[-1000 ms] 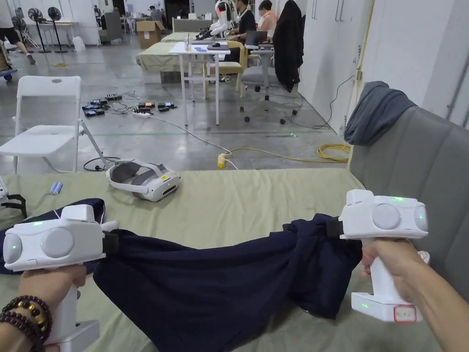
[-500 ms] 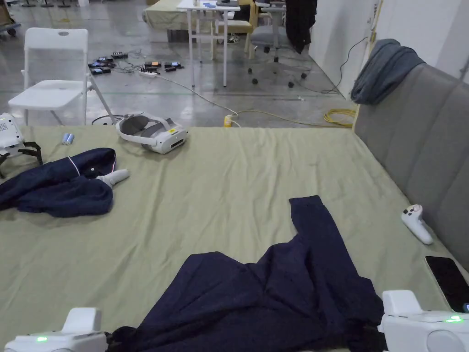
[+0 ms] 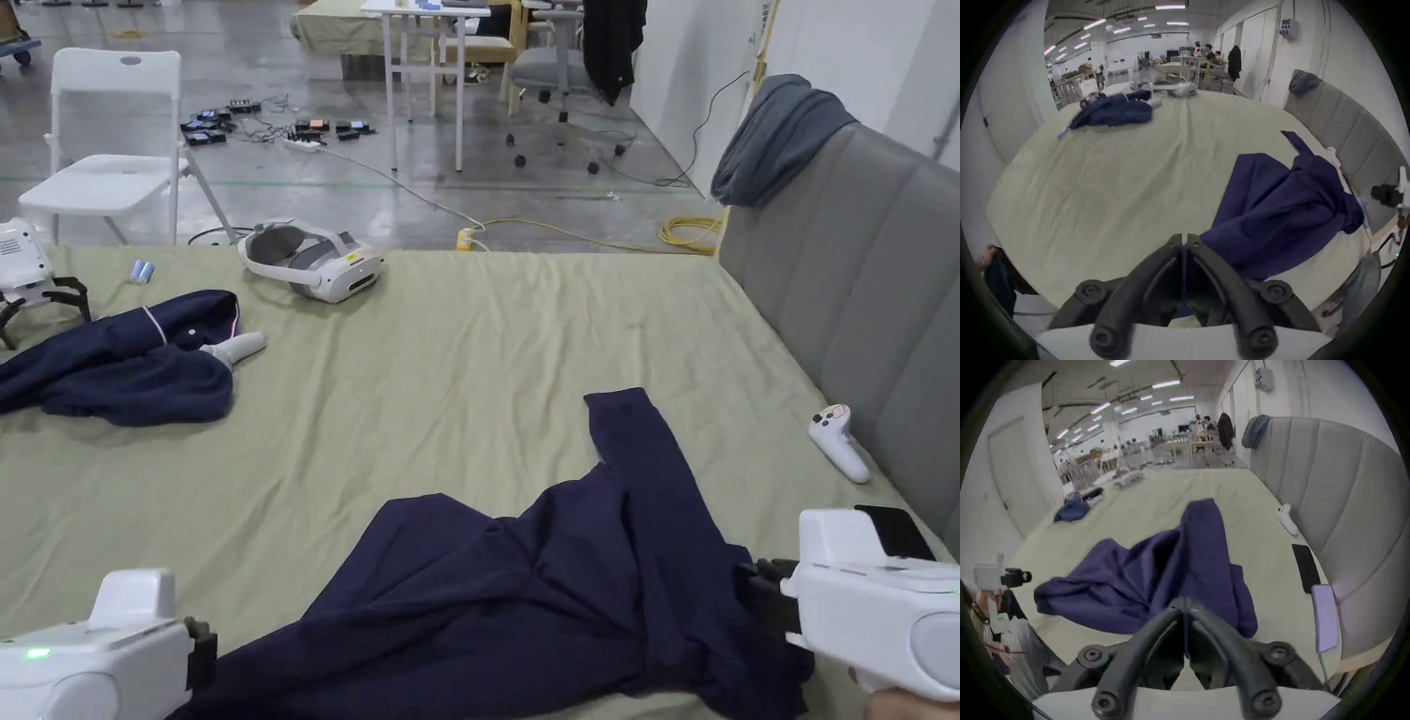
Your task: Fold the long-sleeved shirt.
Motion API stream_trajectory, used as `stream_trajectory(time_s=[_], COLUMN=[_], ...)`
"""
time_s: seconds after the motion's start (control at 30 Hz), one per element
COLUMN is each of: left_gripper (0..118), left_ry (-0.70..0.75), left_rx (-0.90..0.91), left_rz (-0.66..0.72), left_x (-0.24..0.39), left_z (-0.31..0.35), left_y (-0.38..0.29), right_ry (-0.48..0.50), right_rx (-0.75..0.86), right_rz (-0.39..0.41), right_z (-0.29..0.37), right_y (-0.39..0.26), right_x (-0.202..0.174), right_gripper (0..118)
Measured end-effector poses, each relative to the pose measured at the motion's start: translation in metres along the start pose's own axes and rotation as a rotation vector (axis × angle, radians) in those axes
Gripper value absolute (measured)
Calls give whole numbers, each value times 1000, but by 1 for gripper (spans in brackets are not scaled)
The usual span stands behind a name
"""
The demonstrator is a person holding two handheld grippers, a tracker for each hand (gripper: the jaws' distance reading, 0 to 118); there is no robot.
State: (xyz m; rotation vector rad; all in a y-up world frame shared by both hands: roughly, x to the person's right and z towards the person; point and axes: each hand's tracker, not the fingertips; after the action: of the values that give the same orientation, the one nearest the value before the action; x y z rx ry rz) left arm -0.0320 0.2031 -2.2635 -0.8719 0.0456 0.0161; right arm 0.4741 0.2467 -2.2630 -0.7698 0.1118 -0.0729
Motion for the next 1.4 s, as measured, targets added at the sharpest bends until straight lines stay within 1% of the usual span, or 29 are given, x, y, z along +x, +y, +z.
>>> stream_trajectory(time_s=[0.03, 0.07, 0.1, 0.13, 0.17, 0.2, 0.27, 0.33, 0.37, 0.4, 0.43, 0.47, 0.5, 0.53, 0.57, 0.6, 0.63, 0.67, 0.83, 0.93, 1.03, 1.07, 1.1, 1.13, 1.17, 1.2, 1.23, 1.27, 1.4], left_gripper=[13, 38, 79, 102, 110, 110, 102, 102, 99, 88, 67, 59, 48, 23, 17, 17, 17, 17, 17, 17, 17, 17, 17, 17, 17, 17, 17, 17, 17], left_ry=[-9, -23, -35, -62, -71, -63, -47, -4, 19, 20, -17, -76, -19, -47, -110, -83, -60, -49, -47, -65, -71, -73, -75, -75, -74, -71, -69, -68, -63], left_rx=[15, 8, 10, 6, -15, -46, -48, -131, -164, -193, -201, -179, -140, -155, -149, -149, -161, -161, -152, -168, -177, -180, -183, -187, -188, -195, -198, -200, -194], left_rz=[5, 6, 17, 38, 45, 43, 44, 11, -8, -27, -28, 5, 15, -19, -21, -19, -53, -116, -110, -75, -70, -68, -67, -68, -73, -84, -89, -92, -53], left_x=[1, 1, -3, -3, -1, 2, -10, -9, -11, -10, -9, -7, 7, 12, 15, 19, 18, 20, 30, 23, 22, 22, 22, 23, 24, 25, 26, 27, 17], left_z=[-1, -3, -5, -9, -19, -28, -29, -43, -86, -97, -105, -106, -89, -84, -82, -81, -75, -75, -66, -72, -74, -75, -75, -76, -77, -77, -77, -77, -80], left_y=[2, 3, 0, -1, -4, -8, -7, -10, -33, -38, -43, -45, -37, -32, -30, -28, -31, -33, -37, -33, -30, -28, -27, -26, -26, -24, -22, -20, -10], right_ry=[-7, 11, 18, 18, 20, 29, 37, 38, 39, 42, 50, 62, 72, 90, 89, 95, 111, 123, 105, 68, 25, -13, -10, 12, 4, 61, 120, 73, 87], right_rx=[9, 1, -2, 2, 5, 3, 1, 2, 2, 0, -1, -6, -11, -19, -23, -31, -53, -76, -278, -370, -532, -601, -606, -505, -553, -551, -555, -550, -467], right_rz=[2, 33, 41, 39, 38, 39, 39, 49, 59, 70, 88, 99, 105, 116, 117, 114, 114, 115, 222, 279, 306, 321, 335, 347, 323, 327, 321, 295, 249], right_z=[-15, -18, -22, -26, -10, -12, -18, -18, -24, -30, -31, -40, -49, -61, -69, -84, -102, -120, -224, -273, -308, -318, -318, -308, -301, -296, -306, -307, -296], right_y=[0, 3, 5, 6, 2, 4, 9, 16, 24, 32, 46, 58, 69, 82, 97, 110, 122, 133, 169, 159, 133, 120, 110, 120, 130, 128, 129, 123, 129], right_x=[0, -2, -4, -6, -10, -9, -9, -15, -17, -18, -26, -28, -30, -32, -38, -42, -44, -47, -73, -83, -89, -89, -90, -95, -96, -99, -93, -94, -81], right_gripper=[0, 0, 0, 0, 0, 0, 0, 0, 0, 0, 0, 0, 0, 8, 30, 59, 84, 86, 83, 82, 67, 69, 66, 51, 41, 41, 6, 6, 6])
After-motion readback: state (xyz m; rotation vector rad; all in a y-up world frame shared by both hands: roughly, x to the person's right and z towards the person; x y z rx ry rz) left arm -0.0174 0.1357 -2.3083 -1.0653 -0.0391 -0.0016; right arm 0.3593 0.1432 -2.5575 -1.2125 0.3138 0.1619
